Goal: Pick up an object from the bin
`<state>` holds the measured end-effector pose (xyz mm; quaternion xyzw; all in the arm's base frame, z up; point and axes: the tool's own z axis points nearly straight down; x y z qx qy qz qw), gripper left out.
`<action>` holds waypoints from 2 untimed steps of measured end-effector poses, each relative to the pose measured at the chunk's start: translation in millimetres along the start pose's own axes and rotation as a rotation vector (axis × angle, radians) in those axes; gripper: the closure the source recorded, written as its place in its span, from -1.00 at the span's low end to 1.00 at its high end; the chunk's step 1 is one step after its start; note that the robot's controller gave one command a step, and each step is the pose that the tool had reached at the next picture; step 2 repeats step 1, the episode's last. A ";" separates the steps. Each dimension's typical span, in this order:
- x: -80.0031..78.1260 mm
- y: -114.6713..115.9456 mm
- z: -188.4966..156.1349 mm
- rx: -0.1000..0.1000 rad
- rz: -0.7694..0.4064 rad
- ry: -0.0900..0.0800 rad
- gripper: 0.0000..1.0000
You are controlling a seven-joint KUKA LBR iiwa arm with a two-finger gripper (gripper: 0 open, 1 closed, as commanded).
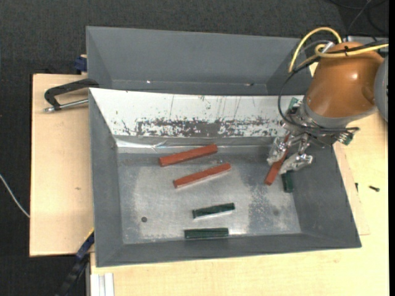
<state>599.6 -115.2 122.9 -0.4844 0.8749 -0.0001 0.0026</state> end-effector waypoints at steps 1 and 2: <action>5.2 -6.6 -111.6 0.001 0.025 0.000 1.00; 5.2 -6.6 -111.6 0.001 0.025 0.000 1.00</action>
Offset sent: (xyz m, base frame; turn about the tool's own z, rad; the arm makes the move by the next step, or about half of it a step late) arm 0.0000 0.0000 0.0000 0.0000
